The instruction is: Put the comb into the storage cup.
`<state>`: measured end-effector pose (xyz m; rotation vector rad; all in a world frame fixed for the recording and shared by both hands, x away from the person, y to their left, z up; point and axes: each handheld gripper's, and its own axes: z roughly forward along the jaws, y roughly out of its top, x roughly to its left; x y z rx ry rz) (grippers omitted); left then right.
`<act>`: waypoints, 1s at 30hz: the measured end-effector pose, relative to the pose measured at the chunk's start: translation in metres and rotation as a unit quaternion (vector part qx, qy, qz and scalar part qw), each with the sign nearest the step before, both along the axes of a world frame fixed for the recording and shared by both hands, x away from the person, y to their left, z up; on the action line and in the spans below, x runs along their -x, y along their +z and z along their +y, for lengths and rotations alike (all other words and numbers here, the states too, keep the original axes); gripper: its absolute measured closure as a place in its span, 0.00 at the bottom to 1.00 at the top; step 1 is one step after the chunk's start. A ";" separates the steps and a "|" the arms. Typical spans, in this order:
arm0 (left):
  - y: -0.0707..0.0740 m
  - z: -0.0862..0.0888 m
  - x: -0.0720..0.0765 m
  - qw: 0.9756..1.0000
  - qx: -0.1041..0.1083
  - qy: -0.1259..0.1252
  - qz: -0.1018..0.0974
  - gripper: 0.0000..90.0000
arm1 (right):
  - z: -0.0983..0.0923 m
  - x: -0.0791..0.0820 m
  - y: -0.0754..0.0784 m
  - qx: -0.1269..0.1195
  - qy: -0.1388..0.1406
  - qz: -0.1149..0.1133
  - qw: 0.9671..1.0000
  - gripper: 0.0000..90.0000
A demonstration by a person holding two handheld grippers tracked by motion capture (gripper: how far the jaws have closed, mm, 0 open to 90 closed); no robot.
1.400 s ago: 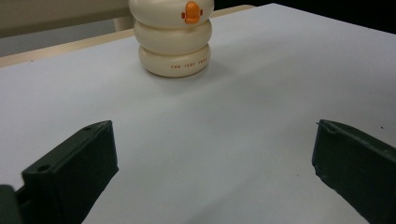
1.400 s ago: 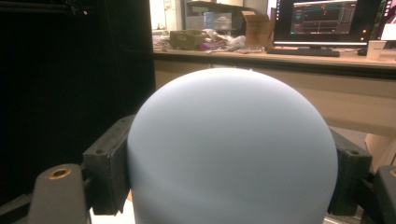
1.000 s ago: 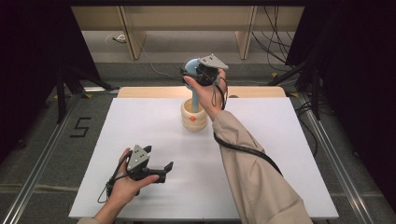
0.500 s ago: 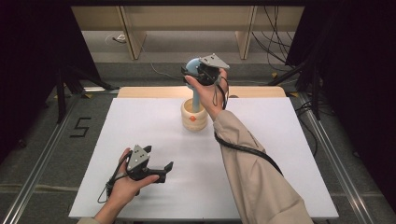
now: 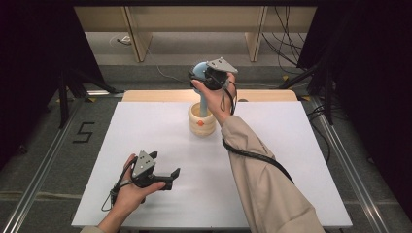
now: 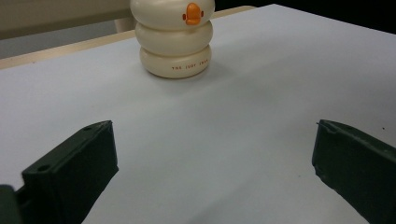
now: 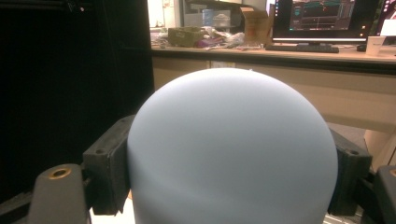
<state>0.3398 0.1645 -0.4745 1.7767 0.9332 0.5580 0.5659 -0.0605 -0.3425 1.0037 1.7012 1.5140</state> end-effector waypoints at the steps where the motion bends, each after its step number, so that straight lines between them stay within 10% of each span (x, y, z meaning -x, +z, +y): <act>1: 0.000 0.000 0.000 1.000 0.000 0.000 0.000 0.00 | 0.000 0.000 -0.001 0.000 0.000 0.001 1.000 0.24; 30: -0.001 0.000 0.000 1.000 -0.001 0.001 0.002 0.00 | -0.003 0.004 -0.027 0.008 0.001 0.030 1.000 0.24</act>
